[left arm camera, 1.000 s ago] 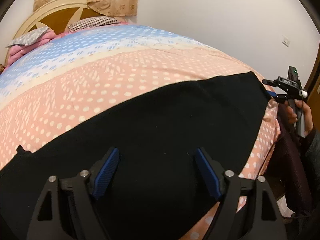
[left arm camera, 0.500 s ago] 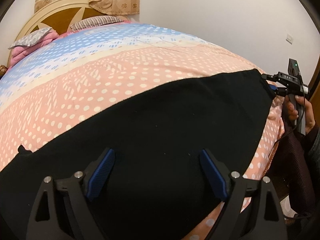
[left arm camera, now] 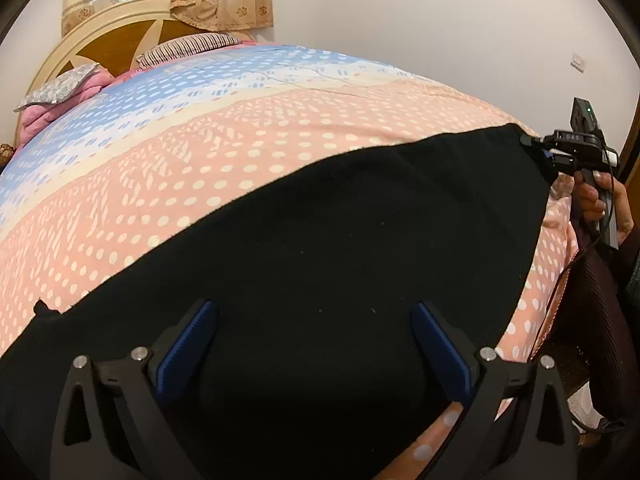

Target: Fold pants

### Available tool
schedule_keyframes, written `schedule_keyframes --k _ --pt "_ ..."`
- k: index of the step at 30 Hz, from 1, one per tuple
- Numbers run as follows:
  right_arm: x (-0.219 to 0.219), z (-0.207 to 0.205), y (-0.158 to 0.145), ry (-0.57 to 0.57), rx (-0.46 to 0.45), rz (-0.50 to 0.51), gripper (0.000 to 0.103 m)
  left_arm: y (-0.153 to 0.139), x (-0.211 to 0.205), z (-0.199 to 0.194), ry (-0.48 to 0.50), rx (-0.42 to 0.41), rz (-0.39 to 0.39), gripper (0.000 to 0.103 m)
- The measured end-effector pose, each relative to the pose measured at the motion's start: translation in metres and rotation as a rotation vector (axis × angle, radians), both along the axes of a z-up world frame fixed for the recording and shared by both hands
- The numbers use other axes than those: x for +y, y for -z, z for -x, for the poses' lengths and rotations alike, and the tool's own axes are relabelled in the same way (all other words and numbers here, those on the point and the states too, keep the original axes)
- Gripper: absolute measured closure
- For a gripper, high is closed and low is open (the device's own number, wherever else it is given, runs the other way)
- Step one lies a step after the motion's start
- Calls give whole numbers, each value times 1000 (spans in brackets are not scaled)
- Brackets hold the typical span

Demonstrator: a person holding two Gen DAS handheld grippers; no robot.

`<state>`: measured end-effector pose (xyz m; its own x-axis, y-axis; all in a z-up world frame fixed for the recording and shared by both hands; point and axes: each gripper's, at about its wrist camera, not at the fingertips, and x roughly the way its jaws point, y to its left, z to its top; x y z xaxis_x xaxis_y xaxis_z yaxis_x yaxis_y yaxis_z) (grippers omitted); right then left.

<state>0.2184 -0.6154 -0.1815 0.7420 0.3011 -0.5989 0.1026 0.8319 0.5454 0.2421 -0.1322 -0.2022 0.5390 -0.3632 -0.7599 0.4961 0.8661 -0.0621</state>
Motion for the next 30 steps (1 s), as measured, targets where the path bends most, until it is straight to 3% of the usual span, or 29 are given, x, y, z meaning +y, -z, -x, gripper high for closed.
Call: schedule_keyframes --k 4,12,21,30 --pt "15 4 -7 -30 -28 33 91 0 1 0 -10 0 7 2" --pt "39 25 -33 36 -76 131 91 -6 18 3 -54 17 57 2" --pt "128 44 -91 7 -115 297 91 -18 49 16 -106 -9 114 2" --pt "238 46 -97 -169 -122 322 91 -20 65 22 -120 -22 167 2"
